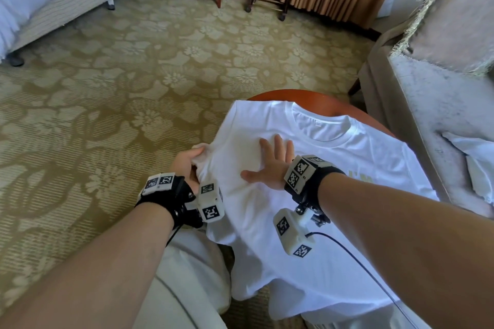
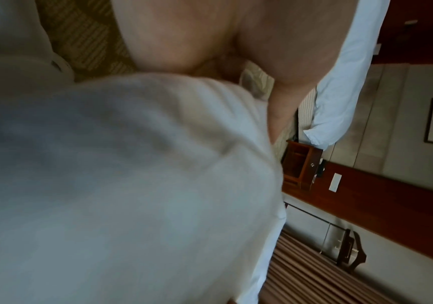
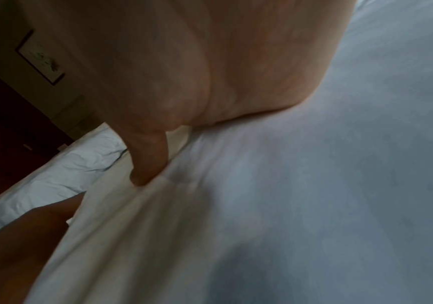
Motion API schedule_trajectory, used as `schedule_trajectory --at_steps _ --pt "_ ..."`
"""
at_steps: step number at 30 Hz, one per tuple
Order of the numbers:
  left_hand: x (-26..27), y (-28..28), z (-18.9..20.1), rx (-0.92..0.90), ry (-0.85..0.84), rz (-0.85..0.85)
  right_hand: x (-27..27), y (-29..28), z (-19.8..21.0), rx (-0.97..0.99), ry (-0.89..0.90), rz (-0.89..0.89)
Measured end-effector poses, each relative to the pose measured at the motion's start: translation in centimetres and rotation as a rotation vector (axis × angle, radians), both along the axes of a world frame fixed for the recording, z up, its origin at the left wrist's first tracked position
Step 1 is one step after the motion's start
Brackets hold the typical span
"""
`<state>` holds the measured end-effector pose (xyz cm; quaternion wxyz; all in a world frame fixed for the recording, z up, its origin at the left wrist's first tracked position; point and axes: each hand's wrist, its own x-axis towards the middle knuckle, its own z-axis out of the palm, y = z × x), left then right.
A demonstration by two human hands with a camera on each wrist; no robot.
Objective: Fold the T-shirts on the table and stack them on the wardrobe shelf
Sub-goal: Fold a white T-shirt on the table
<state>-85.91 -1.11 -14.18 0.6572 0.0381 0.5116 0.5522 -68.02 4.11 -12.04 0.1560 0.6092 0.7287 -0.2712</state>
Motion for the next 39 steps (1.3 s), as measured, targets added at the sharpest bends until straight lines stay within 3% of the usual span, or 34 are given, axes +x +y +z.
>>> schedule_trajectory --at_steps 8,14,19,23,27,30,32,34,36,39 --pt "-1.8 0.9 2.0 0.024 0.114 0.1 0.0 0.0 0.1 -0.011 -0.004 0.003" --pt "-2.1 1.2 3.8 0.07 0.203 0.001 0.2 -0.2 -0.1 0.049 -0.013 -0.002" --pt "-2.6 2.2 4.7 0.109 0.603 -0.043 0.6 0.0 0.8 0.13 0.057 -0.057" --pt "-1.5 2.3 5.5 0.273 0.916 -0.126 0.8 0.6 2.3 0.181 0.119 -0.164" --pt "-0.1 2.4 6.0 0.498 1.335 -0.384 1.7 1.2 4.2 0.175 0.221 -0.319" --pt "2.0 2.4 6.0 0.613 1.633 -0.753 2.8 1.2 5.4 0.162 0.215 -0.36" --pt "3.5 2.3 5.6 0.582 1.719 -1.098 3.7 1.0 5.9 0.18 0.208 -0.423" --pt "4.7 2.0 5.0 0.52 1.671 -1.282 4.5 0.6 6.1 0.194 0.228 -0.504" --pt "4.9 1.7 4.2 0.489 1.619 -1.237 4.9 0.4 5.9 0.189 0.231 -0.517" --pt "4.2 1.4 3.6 0.498 1.585 -1.009 4.9 0.1 5.3 0.17 0.255 -0.451"
